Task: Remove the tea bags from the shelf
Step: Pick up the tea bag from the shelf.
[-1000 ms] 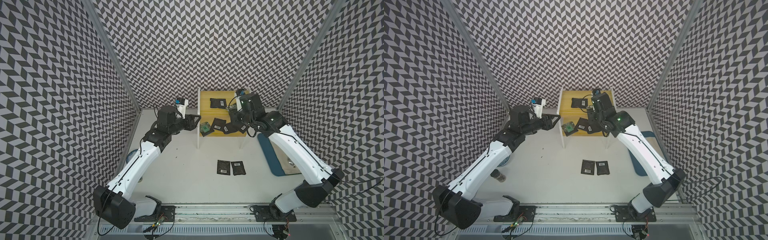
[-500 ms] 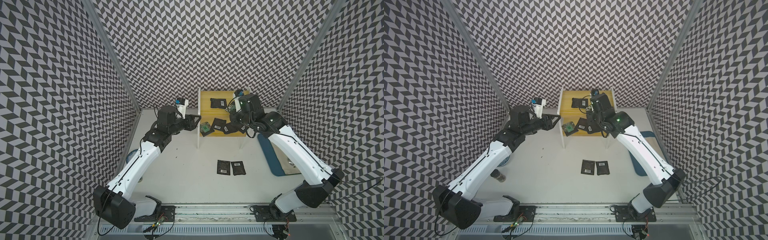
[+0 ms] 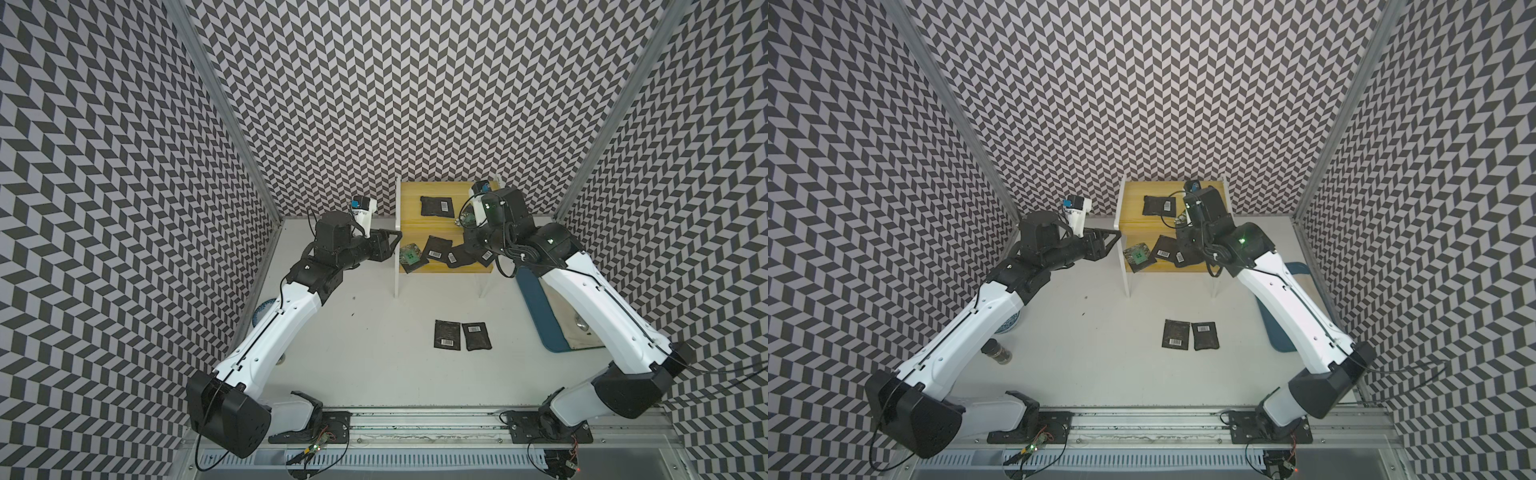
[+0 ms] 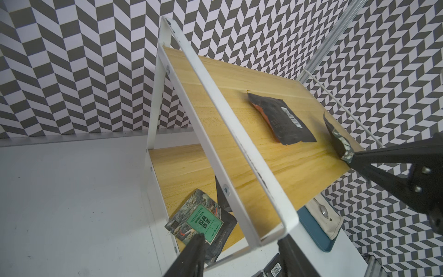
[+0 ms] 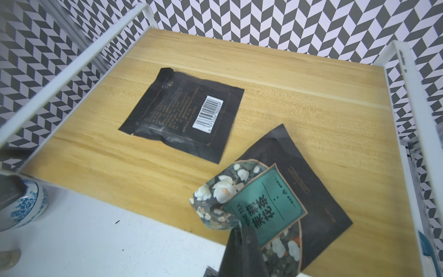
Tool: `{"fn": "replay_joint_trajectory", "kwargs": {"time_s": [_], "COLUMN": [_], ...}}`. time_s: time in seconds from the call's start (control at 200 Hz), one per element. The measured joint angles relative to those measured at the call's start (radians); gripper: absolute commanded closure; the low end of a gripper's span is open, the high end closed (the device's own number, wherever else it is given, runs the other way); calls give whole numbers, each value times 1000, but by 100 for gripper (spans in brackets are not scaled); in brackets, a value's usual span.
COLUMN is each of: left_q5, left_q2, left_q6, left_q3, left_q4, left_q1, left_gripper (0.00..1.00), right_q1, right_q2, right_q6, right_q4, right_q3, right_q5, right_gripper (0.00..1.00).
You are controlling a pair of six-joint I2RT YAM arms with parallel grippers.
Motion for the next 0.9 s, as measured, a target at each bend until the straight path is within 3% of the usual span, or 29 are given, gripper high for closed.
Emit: {"fn": "replay_joint_trajectory", "kwargs": {"time_s": [0.22,0.446,0.646,0.901], "left_q5": [-1,-2,-5,-15], "left_q2": [0,0,0,-1], "left_q6": [0,1,1,2], "left_q3": [0,6,14,27], "left_q4": [0,-10,-28,-42], "left_q1": [1,3,7,18], "left_gripper": [47,45,43,42], "right_q1": [0,33,207,419], "right_q2": [-140,-328,-430,-439], "right_q6": [-3,-29,-53,-45], "right_q4": [4,88,187,354], "right_q3": [-46,-209,-446,-805], "right_q5": [-55,-156,-206,-202], "right_gripper": [100,100,100,100]}}
